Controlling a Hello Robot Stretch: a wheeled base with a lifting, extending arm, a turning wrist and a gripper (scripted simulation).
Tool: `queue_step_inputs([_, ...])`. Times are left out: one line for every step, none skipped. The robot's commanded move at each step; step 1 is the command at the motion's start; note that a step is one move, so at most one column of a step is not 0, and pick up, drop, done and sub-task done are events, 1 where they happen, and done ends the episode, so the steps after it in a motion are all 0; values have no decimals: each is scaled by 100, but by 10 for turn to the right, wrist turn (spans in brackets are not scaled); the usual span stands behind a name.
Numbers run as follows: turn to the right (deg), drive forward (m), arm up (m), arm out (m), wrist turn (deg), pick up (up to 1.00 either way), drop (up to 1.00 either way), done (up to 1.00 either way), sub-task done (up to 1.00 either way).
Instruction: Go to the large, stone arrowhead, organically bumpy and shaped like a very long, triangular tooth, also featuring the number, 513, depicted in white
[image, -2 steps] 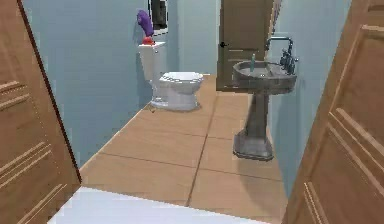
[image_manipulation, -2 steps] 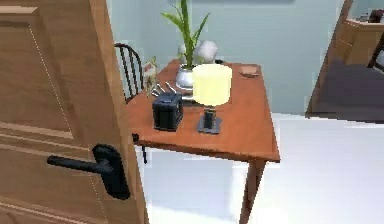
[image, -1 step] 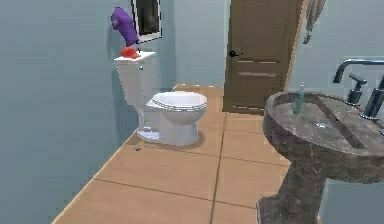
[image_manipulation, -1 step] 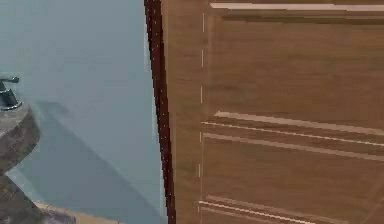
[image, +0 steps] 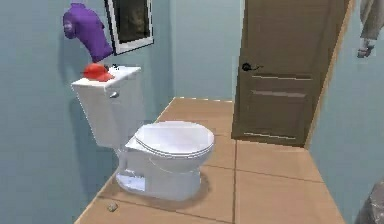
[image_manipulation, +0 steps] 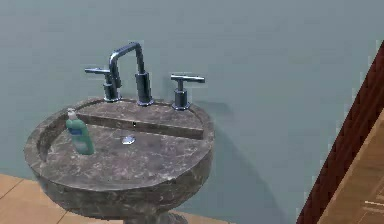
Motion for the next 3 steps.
queue_step_inputs([90, 0, 0, 0, 0, 0, 0, 0, 0])
queue_step_inputs([0, 60, 0, 0, 0, 0, 0, 0, 0])
queue_step_inputs([270, 0, 0, 0, 0, 0, 0, 0, 0])
